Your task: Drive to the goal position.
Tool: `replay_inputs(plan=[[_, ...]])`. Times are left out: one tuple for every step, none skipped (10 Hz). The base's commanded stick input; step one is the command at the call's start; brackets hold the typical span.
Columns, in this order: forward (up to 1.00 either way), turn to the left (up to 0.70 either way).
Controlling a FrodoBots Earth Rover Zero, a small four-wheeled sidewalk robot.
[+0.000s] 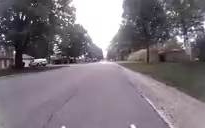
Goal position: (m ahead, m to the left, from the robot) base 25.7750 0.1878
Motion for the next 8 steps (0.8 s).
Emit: replay_inputs(plan=[[1.00,-0.39],[1.00,-0.40],[1.00,-0.40],[1.00,-0.40],[1.00,-0.29],[1.00,0.00],[1.00,0.00],[1.00,0.00]])
